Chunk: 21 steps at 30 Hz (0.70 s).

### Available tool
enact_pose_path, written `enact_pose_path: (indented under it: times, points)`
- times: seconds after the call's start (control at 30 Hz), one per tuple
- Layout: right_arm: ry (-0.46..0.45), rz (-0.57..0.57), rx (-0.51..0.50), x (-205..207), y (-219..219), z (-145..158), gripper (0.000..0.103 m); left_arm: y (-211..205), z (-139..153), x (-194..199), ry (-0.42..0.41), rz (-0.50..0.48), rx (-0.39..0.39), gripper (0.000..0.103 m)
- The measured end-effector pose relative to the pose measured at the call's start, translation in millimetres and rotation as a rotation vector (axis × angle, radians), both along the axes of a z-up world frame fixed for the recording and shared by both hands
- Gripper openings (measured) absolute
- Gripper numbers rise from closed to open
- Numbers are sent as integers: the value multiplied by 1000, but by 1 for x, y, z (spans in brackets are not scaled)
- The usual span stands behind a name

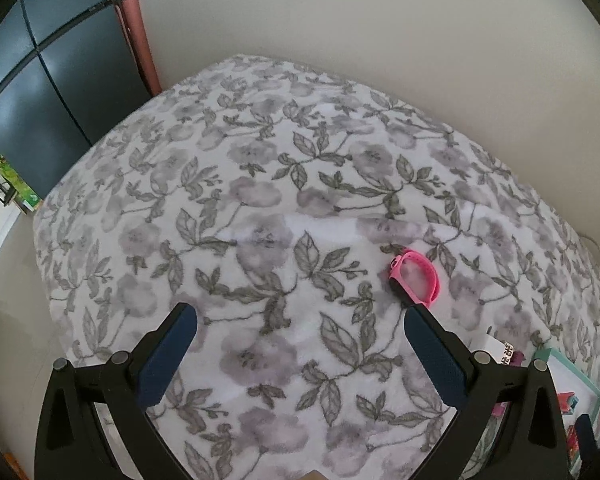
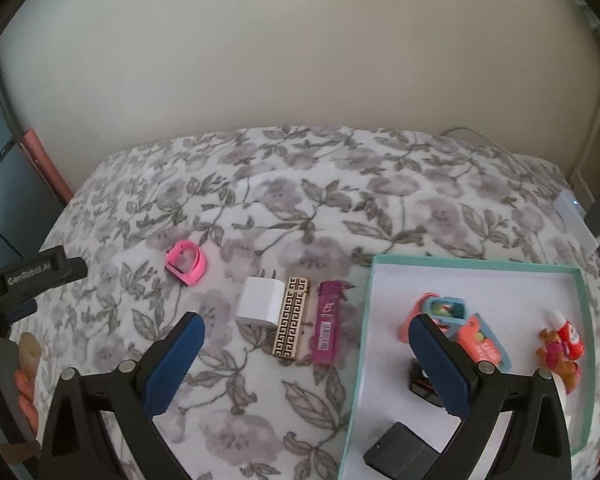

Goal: Organize rigid objects
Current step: 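Withdraw both open tools from the tray toward the remaining items, then close the left tool on the pink watch band while the right tool grasps the pink lighter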

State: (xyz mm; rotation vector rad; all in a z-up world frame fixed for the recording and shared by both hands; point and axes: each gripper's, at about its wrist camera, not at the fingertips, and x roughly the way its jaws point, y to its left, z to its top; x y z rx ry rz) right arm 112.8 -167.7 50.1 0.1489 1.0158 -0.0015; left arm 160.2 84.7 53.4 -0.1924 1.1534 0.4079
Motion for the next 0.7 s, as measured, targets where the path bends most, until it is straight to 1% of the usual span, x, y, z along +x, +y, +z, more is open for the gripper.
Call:
enact_pose_path:
  times: [0.13, 0.23, 0.3, 0.43, 0.53, 0.7]
  points:
    - [7, -2, 4, 6, 3, -9, 103, -1, -12, 9, 10, -30, -55, 103]
    - [11, 2, 2, 11, 6, -17, 99, -8, -19, 16, 12, -62, -64, 103]
    - [20, -2, 7, 14, 5, -23, 92, -12, -24, 20, 18, -77, -62, 103]
    - [43, -19, 4, 23, 1, -37, 83, -16, -39, 28, 33, -89, -86, 103]
    - [60, -29, 8, 30, -3, -47, 75, -15, -48, 34, 37, -84, -100, 103]
    - [83, -37, 18, 40, -8, -62, 59, -11, -62, 45, 25, -69, -107, 103]
